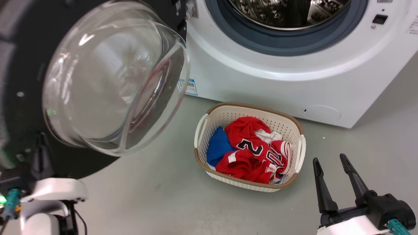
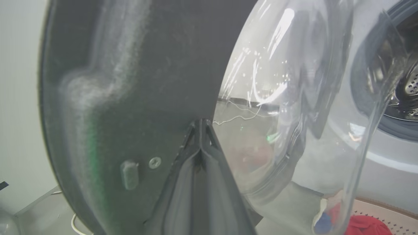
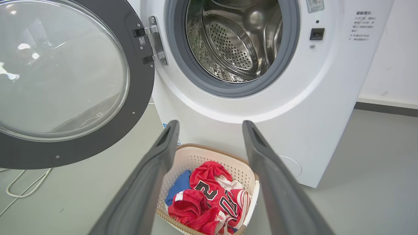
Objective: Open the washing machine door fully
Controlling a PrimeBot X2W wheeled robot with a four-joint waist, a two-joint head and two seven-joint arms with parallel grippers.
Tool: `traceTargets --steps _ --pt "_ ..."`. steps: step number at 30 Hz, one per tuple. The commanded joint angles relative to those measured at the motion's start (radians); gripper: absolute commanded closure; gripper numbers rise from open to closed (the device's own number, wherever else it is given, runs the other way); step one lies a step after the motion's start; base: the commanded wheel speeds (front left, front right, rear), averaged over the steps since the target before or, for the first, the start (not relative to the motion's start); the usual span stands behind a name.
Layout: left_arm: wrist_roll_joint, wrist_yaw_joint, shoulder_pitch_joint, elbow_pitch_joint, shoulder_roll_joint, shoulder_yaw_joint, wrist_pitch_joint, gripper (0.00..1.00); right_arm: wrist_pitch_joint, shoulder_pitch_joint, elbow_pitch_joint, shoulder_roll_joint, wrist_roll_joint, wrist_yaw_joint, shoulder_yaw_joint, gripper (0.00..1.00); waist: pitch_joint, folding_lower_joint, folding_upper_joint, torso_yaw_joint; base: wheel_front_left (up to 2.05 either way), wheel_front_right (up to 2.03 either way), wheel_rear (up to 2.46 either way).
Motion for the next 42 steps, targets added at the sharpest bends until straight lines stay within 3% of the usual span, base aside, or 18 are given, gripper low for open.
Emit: traceTargets --steps 1,27,42 --pt "0.005 0.000 -0.025 0.010 0.011 0.028 0.002 1.00 -0.002 -0.018 -0.004 0.002 -0.010 0.000 -0.002 0.00 0.016 -0.0001 -0.0001 -0.004 0.00 0.00 0.00" --pt "0.038 -0.088 -0.226 0.217 0.068 0.265 0.002 1.00 -0.002 -0.077 0.000 0.002 -0.034 0.000 0.001 0.00 0.089 -0.0001 -0.0001 -0.052 0.00 0.00 0.00" --pt "0.119 -0.116 -0.165 0.192 0.043 0.257 0.002 1.00 -0.002 -0.043 0.017 0.002 0.001 0.000 -0.007 0.00 0.012 -0.0001 -0.0001 -0.070 0.00 0.00 0.00"
